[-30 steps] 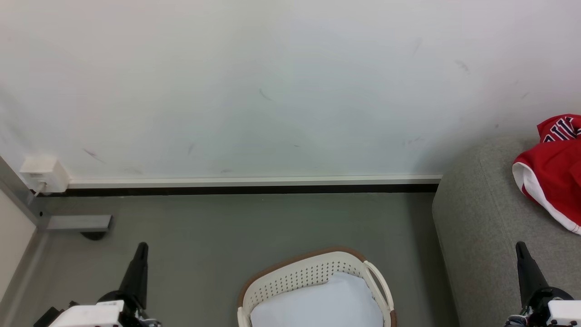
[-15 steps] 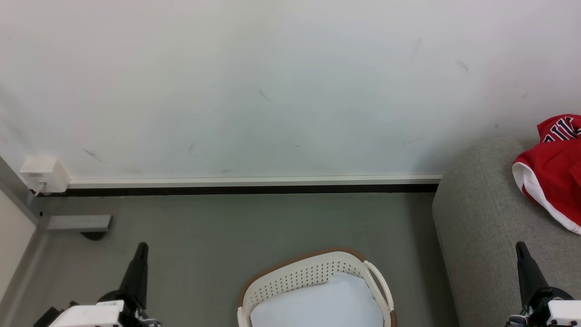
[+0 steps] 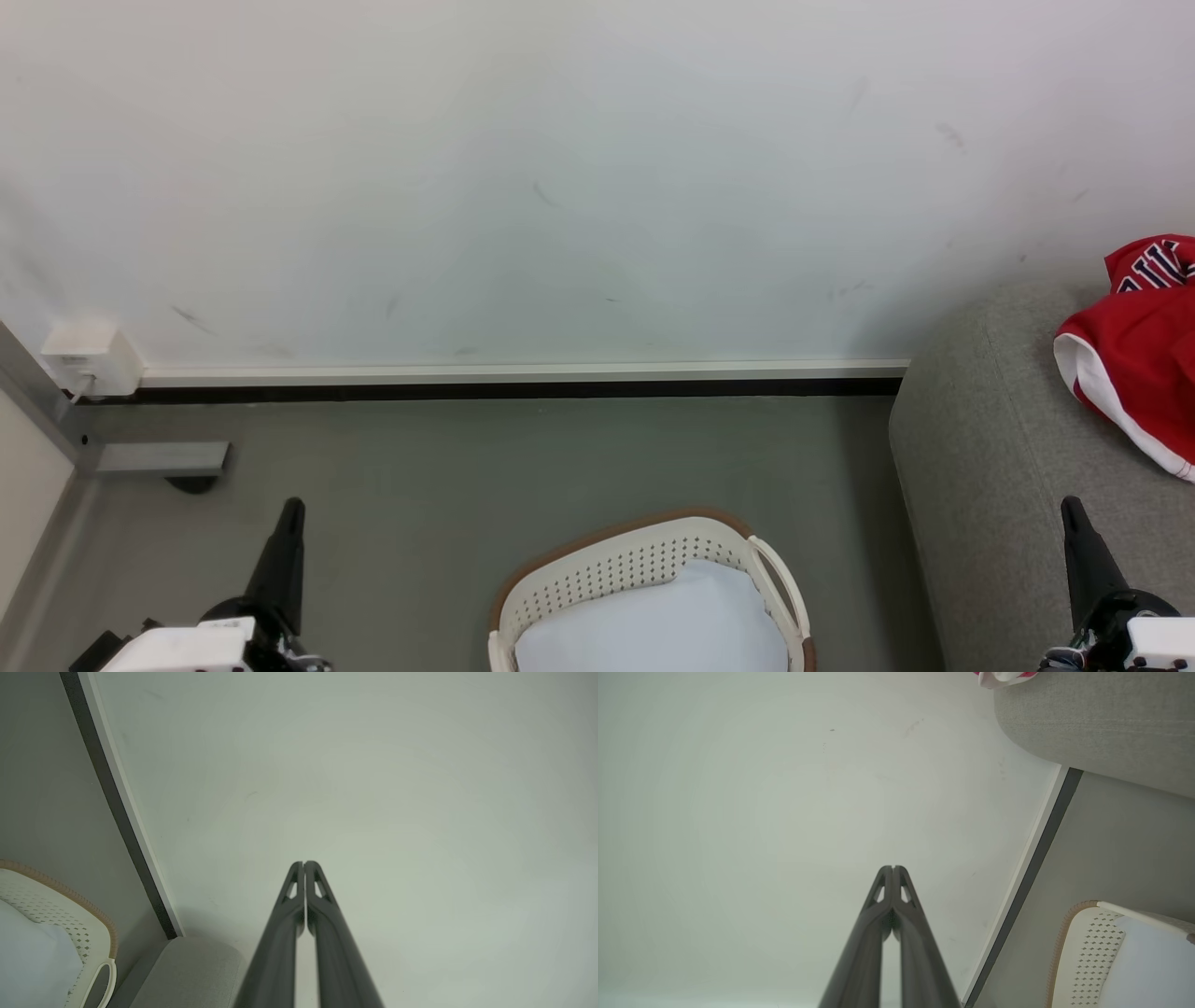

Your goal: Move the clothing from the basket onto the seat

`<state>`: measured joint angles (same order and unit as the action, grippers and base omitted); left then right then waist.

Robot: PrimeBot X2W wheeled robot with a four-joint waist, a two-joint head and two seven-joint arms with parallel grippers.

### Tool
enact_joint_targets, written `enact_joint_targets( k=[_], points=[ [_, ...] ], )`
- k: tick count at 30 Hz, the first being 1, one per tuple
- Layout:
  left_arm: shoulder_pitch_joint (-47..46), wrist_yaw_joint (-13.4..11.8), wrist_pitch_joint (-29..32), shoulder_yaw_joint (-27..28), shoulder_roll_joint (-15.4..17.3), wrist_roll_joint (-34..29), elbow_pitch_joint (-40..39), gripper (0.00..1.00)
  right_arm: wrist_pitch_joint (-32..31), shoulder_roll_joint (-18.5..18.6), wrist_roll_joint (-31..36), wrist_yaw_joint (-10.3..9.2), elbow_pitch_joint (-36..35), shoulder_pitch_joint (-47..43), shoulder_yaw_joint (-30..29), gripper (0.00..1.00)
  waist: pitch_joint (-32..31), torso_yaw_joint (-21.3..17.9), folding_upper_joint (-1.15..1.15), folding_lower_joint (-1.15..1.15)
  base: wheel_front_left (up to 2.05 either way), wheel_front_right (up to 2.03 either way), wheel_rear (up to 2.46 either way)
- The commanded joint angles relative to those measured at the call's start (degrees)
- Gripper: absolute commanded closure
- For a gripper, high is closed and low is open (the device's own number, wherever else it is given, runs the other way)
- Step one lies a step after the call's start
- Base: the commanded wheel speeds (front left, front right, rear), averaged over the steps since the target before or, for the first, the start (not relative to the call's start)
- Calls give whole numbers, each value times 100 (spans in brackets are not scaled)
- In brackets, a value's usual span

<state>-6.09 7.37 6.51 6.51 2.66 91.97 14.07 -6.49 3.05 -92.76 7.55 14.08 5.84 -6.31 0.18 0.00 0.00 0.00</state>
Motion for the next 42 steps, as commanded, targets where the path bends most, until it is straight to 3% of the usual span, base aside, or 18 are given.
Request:
enact_joint_targets(
  k=[1, 42],
  points=[
    [-43, 27, 24, 11, 40, 82, 2, 100, -6, -2, 44, -12, -20, 73, -26, 100, 0, 0, 0, 0, 0, 0, 0],
    [-43, 27, 24, 11, 41, 82, 1, 100, -19, -9, 56, -12, -19, 75, -35, 100, 0, 0, 0, 0, 0, 0, 0]
  ],
)
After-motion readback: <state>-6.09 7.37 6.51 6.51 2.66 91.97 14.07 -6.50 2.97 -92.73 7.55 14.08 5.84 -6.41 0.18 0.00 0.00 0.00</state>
